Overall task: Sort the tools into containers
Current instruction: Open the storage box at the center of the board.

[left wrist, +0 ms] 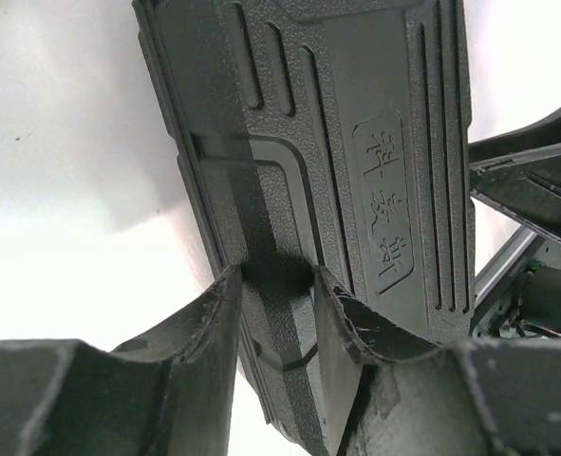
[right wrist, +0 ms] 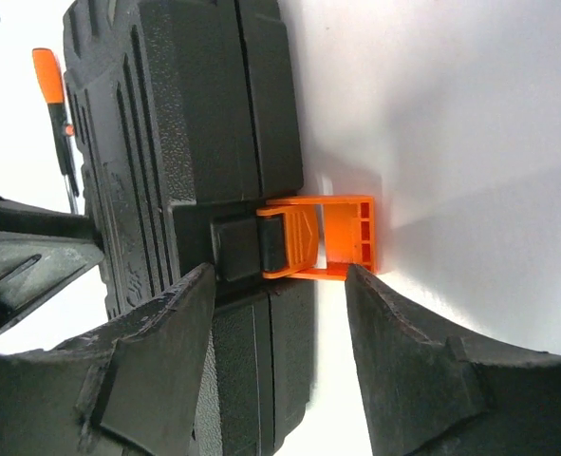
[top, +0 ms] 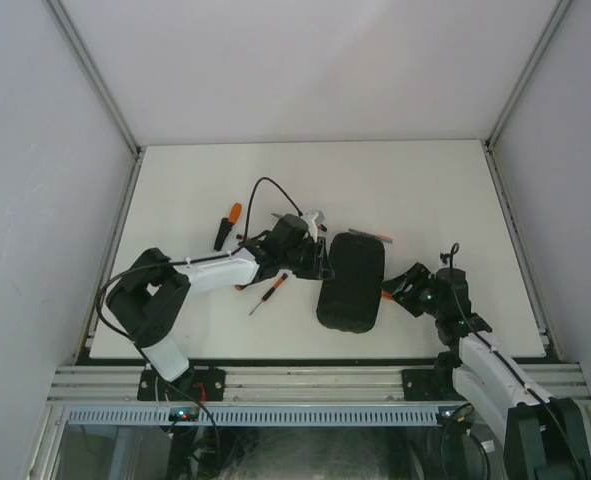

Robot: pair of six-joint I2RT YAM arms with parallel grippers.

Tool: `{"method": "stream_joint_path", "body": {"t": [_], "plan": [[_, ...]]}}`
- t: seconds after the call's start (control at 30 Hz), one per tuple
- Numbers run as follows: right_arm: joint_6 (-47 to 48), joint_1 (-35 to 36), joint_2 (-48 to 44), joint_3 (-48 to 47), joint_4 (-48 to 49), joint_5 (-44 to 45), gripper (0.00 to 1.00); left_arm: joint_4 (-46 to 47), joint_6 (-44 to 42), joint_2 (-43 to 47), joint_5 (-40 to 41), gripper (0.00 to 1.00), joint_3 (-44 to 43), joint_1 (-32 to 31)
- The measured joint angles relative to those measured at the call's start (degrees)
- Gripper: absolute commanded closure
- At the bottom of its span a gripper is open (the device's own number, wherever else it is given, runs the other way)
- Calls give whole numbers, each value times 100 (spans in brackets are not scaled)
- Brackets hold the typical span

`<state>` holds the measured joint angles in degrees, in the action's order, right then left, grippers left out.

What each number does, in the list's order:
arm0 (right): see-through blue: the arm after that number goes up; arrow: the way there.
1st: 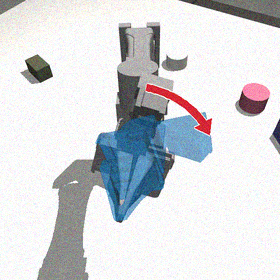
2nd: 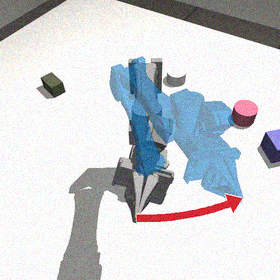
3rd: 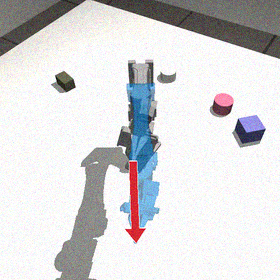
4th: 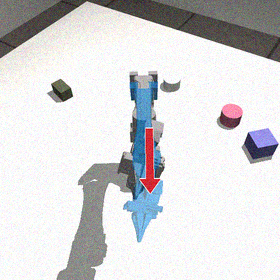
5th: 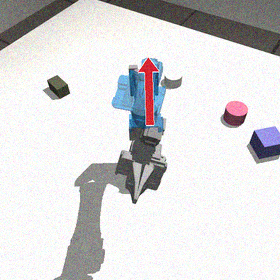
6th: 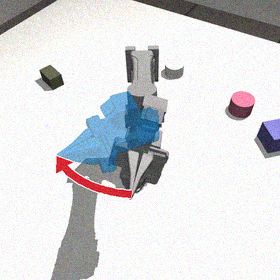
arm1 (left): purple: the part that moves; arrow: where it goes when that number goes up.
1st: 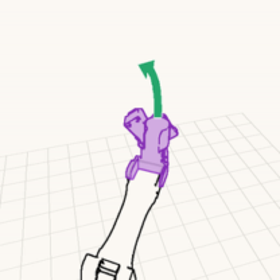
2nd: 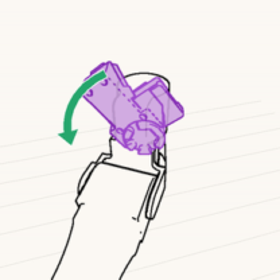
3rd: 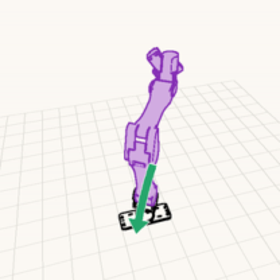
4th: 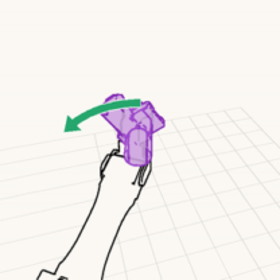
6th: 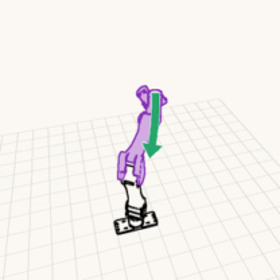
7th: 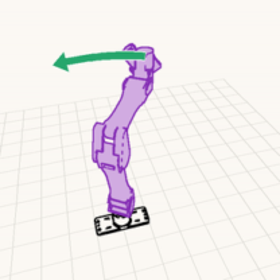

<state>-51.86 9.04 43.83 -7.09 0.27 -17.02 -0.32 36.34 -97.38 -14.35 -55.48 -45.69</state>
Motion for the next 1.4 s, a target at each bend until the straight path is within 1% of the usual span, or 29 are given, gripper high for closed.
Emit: {"method": "stream_joint_path", "body": {"t": [0.1,0.27,0.37,0.43,0.57,0.67,0.83,0.9,1.13,1.4], "plan": [[22,7,-24,-4,48,-146,43,-96,-7,111,63,57,42,0],[96,0,-439,-74,-138,-219,43,-118,0,402,42,54,254,13],[179,-101,-748,-164,-306,-247,43,-7,4,693,-13,50,466,59],[212,-168,-841,-188,-372,-289,43,127,7,874,-87,50,608,127],[243,-260,-822,-192,-479,-376,43,426,24,1108,-149,59,868,302],[240,-267,-730,-192,-476,-496,43,737,107,1106,-262,71,1119,468],[208,-267,-658,-192,-372,-699,43,1163,295,879,-437,94,1561,597],[197,-267,-629,-192,-310,-756,43,1281,350,763,-503,99,1661,595],[175,-264,-439,-192,-195,-855,43,1628,374,463,-706,100,1733,581],[153,-236,83,-199,140,-1019,43,1781,369,81,-719,100,1733,476]]}}
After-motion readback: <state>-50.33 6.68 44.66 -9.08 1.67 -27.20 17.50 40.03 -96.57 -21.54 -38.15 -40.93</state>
